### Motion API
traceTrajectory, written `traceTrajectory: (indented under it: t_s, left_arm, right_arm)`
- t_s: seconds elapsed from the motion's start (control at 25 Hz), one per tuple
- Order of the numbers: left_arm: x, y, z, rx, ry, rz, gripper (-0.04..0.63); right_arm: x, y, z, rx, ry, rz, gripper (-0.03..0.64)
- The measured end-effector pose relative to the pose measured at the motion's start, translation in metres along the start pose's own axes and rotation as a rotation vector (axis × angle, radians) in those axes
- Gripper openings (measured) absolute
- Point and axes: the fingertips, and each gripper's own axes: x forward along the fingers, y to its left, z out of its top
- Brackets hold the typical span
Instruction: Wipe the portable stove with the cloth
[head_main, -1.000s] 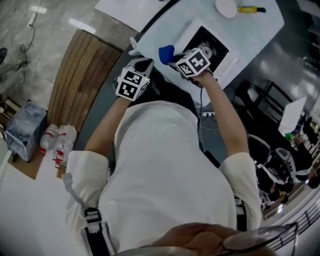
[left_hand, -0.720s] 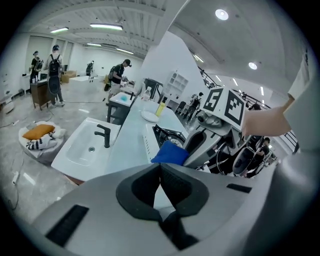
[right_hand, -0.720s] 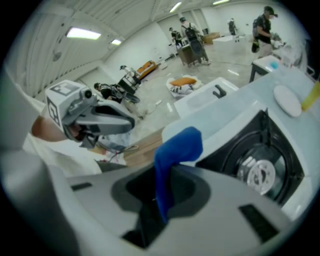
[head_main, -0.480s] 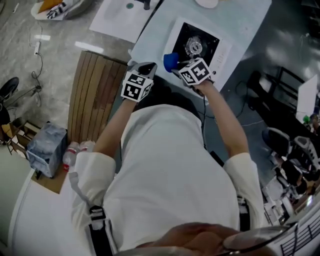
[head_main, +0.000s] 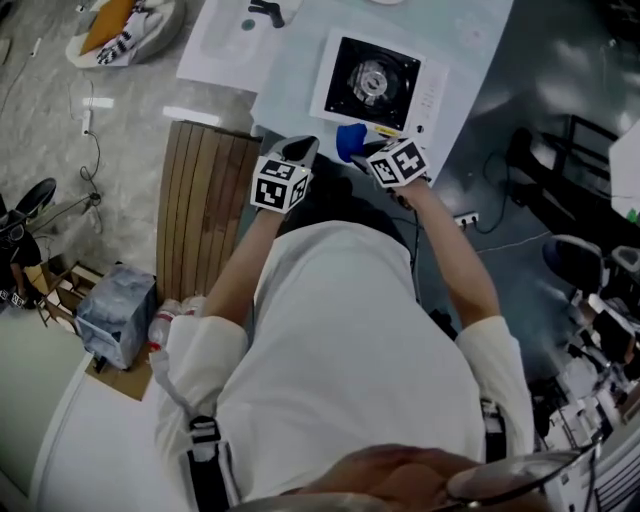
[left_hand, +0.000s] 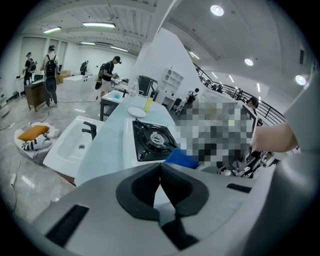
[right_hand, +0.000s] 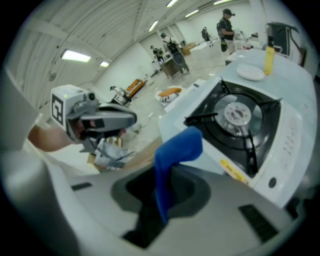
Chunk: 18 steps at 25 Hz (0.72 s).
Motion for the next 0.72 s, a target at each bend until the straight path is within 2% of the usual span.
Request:
traceTrajectory:
  t_s: [0.32,0.72]
  left_arm:
    - [0.008,-0.034,-0.021,0.016,0.022,-0.002,0.032]
    - [0.015,-0.065,-0.050,0.010,0.018,0.029,0.032]
  right_arm:
    - [-0.012,-0.019,-0.050,0.102,-0.048,-0.041,0.081]
    - [-0.008,-0.064,-0.100,0.347,-0.174,-0.085,0.081]
